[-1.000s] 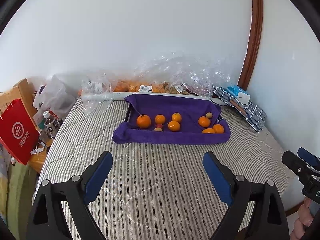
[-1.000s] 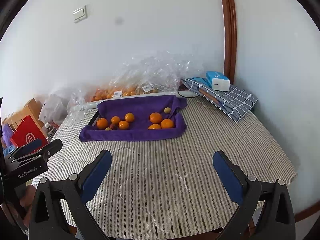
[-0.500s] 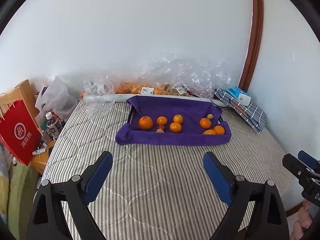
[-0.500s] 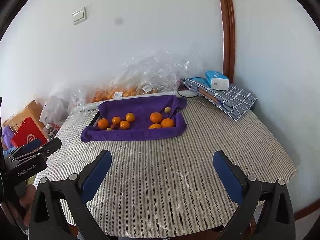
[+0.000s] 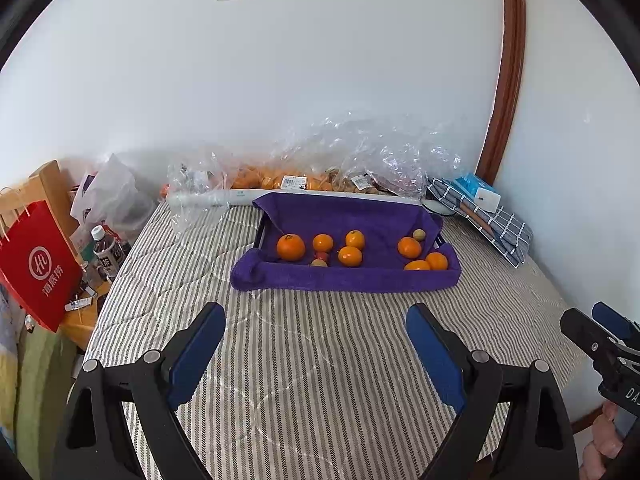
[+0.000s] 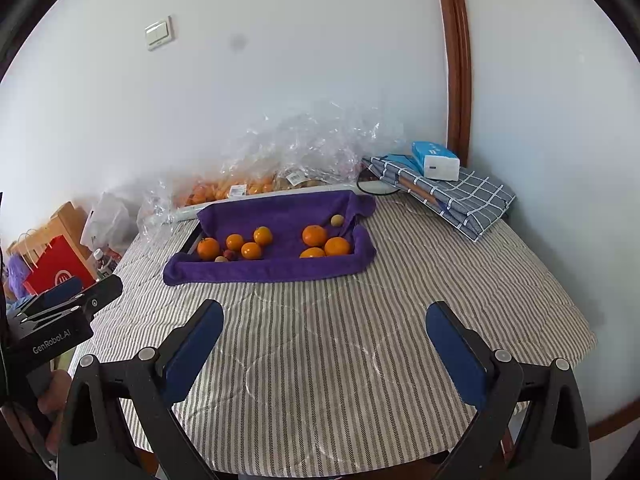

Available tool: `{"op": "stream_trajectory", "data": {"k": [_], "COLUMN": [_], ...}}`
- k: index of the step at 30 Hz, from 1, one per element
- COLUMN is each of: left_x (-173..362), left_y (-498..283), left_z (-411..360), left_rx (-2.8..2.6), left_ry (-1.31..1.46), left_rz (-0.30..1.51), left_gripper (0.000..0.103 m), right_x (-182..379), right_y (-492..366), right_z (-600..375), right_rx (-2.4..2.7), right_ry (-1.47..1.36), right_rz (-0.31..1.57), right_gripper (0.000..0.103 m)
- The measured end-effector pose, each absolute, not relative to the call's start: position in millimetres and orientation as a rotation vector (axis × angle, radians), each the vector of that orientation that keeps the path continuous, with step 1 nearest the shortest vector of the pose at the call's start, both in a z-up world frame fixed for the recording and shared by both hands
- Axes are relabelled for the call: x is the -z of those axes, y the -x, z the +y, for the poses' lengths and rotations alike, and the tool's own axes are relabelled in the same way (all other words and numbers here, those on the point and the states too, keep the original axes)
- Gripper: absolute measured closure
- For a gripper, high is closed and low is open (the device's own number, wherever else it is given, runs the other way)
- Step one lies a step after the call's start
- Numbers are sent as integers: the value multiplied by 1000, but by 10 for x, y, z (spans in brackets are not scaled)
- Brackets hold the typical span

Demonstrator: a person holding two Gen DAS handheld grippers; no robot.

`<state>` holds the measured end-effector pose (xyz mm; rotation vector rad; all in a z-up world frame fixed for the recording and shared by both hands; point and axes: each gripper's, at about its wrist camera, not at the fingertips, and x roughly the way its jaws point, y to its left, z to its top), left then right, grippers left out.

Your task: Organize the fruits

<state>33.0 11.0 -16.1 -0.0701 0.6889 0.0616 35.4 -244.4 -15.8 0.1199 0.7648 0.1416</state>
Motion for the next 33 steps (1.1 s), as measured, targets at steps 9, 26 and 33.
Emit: {"op": "stream_trajectory", "data": {"k": [9,26,33], "left_x": [158,135,133], "left_y": [-329,-329,-345], "left_z": [95,126,133], "left_rx": [-67,-65,-63], "left_ry": [69,74,75], "left_rz": [687,686,685], "left_gripper": [11,11,11], "right_x": [160,161,170], "right_y": [-364,-389,-396], "right_z": [-2436,-2420,-2403], "right_rx": [-142,-147,-149], "right_ry": [-119,-126,-128], "right_rz": [764,768,768], "right_gripper": [3,3,3]}}
